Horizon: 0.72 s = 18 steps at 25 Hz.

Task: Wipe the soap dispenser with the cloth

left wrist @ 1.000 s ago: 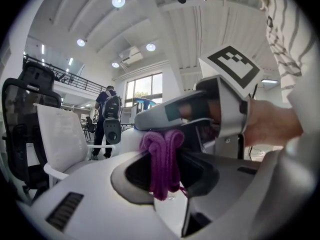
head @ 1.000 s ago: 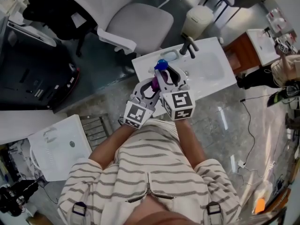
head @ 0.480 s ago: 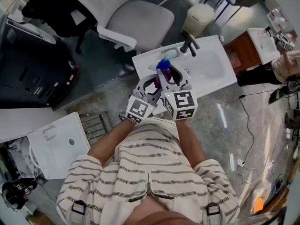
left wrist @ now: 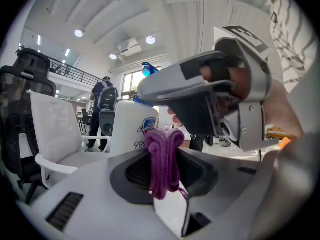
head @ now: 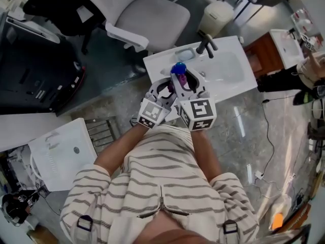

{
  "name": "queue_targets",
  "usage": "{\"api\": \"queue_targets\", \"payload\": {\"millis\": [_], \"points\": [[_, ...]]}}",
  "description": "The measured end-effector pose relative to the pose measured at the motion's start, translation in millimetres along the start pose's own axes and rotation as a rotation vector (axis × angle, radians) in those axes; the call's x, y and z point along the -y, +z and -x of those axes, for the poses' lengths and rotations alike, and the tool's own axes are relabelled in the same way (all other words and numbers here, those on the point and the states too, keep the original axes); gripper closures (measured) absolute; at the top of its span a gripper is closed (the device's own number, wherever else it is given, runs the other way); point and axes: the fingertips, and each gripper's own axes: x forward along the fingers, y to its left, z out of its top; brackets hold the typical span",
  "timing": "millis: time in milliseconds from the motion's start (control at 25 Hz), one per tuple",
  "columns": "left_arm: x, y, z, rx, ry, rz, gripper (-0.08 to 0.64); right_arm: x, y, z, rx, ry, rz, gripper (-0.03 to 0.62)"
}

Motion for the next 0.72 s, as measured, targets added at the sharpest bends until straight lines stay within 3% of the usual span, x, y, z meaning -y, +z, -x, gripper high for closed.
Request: {"api": "queue_targets", "payload": {"millis": [720], "points": [[4.9, -25.3, 1.4, -0.058, -0.008, 0.035, 0.443, 12.1, -3.7, 12.2, 0.004, -0.024, -0.023, 0.458]]}}
